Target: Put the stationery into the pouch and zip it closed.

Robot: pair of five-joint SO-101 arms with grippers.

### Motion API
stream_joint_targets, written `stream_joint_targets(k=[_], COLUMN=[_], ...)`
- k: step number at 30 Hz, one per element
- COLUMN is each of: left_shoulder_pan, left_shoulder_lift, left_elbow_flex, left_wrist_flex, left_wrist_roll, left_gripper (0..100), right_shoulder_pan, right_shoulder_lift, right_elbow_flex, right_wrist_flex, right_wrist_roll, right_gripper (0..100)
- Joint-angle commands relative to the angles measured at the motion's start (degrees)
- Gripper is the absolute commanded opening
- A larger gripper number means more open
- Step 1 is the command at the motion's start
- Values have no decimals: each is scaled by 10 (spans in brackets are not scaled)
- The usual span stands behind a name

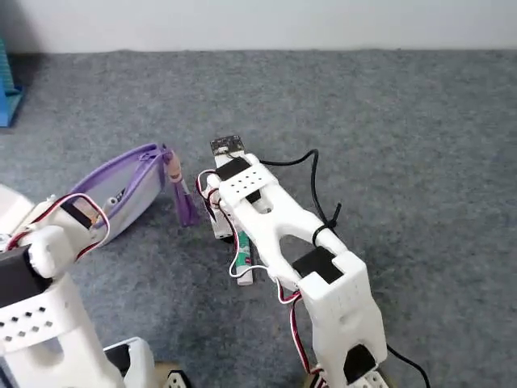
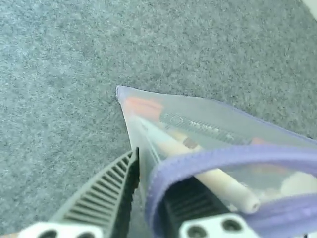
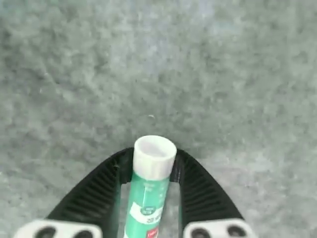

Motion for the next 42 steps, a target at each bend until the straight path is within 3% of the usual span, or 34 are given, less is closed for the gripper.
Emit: stream_joint_targets(k=[1, 10, 16, 21, 25, 32, 42], left_shoulder_pan=[2, 103, 104, 104, 104, 104, 103], left_shoulder_lift=[-1, -4, -5, -6, -7, -7, -7], left_elbow_flex=[4, 65, 65, 65, 65, 64, 64], left_wrist_flex=[8, -8, -15, -15, -12, -12, -12], left_wrist_roll=[-11, -8, -8, -8, -8, -8, -8], left_gripper=[12, 12, 12, 12, 12, 12, 12], right_shoulder_pan=[12, 85, 36, -45, -82, -146, -149], right_shoulder_lift=[-59, -237, -462, -618, -657, -619, -484], right_elbow_flex=[-20, 35, 47, 46, 47, 47, 48], right_wrist_flex=[33, 167, 175, 75, -34, -218, -357], right_wrist_roll=[8, 5, 8, 8, 8, 8, 22], right_gripper=[9, 8, 8, 8, 8, 8, 8])
